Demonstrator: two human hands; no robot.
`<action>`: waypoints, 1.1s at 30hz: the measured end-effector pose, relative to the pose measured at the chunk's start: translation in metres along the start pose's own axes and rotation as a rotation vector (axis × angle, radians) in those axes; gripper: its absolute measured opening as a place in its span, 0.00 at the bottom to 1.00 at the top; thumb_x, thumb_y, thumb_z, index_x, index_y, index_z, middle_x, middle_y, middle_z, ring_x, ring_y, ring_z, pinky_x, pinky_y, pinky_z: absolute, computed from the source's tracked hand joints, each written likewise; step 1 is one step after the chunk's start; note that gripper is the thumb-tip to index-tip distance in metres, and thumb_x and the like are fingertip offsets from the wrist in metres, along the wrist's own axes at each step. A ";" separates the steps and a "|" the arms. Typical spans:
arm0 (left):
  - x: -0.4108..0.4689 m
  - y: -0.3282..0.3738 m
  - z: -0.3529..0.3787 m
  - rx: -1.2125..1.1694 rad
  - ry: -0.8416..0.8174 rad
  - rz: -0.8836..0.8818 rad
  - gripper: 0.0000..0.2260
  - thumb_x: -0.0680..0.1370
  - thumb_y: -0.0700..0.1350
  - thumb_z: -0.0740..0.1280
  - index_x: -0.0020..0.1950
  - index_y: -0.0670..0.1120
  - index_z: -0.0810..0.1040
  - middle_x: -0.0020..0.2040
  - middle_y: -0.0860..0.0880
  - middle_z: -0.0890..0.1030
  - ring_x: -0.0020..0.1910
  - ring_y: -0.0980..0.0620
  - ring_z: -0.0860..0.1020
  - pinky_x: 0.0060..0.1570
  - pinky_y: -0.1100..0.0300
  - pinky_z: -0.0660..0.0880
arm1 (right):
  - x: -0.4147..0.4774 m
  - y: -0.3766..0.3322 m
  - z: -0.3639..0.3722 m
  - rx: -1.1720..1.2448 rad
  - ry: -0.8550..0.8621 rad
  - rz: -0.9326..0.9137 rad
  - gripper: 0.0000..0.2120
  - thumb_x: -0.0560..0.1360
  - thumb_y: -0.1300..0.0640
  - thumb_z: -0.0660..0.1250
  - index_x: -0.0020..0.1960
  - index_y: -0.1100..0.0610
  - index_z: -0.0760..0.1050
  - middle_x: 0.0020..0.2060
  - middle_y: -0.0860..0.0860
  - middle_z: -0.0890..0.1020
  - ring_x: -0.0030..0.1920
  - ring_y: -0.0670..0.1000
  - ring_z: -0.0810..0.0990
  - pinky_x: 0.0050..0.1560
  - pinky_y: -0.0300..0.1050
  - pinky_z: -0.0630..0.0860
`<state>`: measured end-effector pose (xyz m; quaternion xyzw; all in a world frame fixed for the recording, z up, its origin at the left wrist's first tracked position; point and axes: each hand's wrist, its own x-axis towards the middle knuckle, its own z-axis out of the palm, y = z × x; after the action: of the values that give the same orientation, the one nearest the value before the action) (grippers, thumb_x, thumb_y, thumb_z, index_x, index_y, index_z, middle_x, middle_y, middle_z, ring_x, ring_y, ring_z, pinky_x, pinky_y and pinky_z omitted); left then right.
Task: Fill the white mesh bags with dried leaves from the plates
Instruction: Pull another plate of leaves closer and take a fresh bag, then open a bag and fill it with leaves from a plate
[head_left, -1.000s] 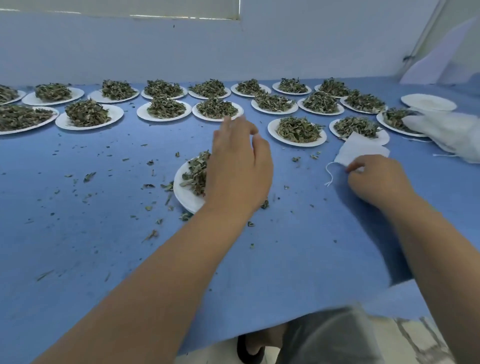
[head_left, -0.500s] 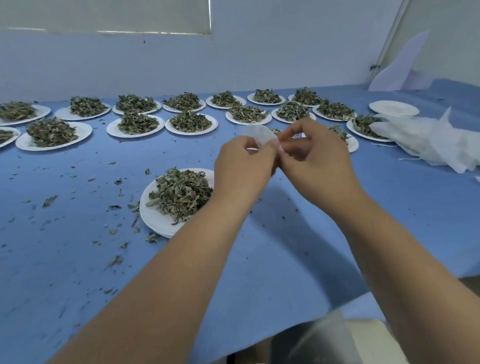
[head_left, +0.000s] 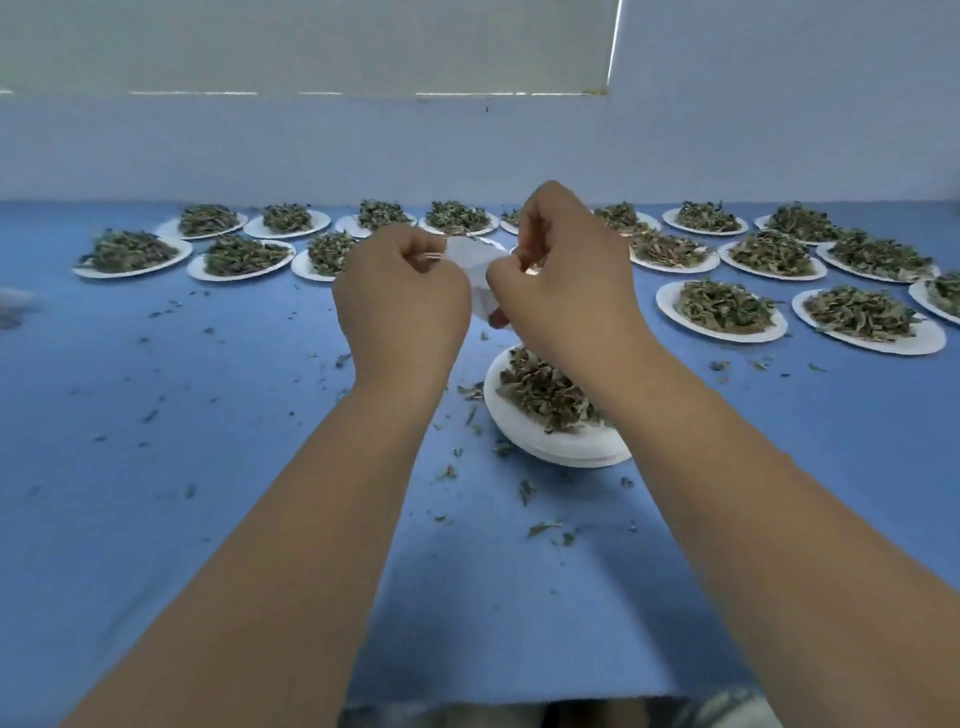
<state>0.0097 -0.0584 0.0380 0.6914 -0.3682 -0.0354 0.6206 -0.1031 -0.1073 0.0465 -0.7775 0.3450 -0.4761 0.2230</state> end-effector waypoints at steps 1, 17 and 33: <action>0.002 -0.005 -0.011 0.055 0.024 0.047 0.11 0.68 0.38 0.64 0.45 0.52 0.80 0.38 0.59 0.78 0.37 0.61 0.77 0.34 0.68 0.71 | 0.000 -0.007 0.012 0.048 -0.047 -0.001 0.05 0.71 0.65 0.63 0.43 0.59 0.68 0.35 0.54 0.74 0.29 0.48 0.82 0.22 0.39 0.67; 0.024 -0.051 -0.081 0.119 0.048 0.095 0.15 0.68 0.37 0.66 0.51 0.52 0.75 0.53 0.56 0.78 0.44 0.50 0.78 0.34 0.72 0.67 | -0.002 -0.037 0.085 -0.184 -0.158 -0.389 0.12 0.65 0.72 0.61 0.41 0.58 0.76 0.47 0.53 0.80 0.50 0.58 0.77 0.42 0.51 0.74; 0.026 -0.061 -0.100 0.267 -0.512 0.273 0.39 0.67 0.50 0.71 0.75 0.65 0.61 0.73 0.64 0.63 0.75 0.60 0.58 0.69 0.59 0.63 | 0.019 -0.030 0.079 -0.369 -0.439 -0.033 0.16 0.65 0.44 0.76 0.50 0.48 0.85 0.36 0.41 0.79 0.37 0.42 0.79 0.35 0.39 0.73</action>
<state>0.1079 0.0080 0.0180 0.6796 -0.6030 -0.0761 0.4108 -0.0166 -0.1005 0.0429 -0.8950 0.3565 -0.2290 0.1394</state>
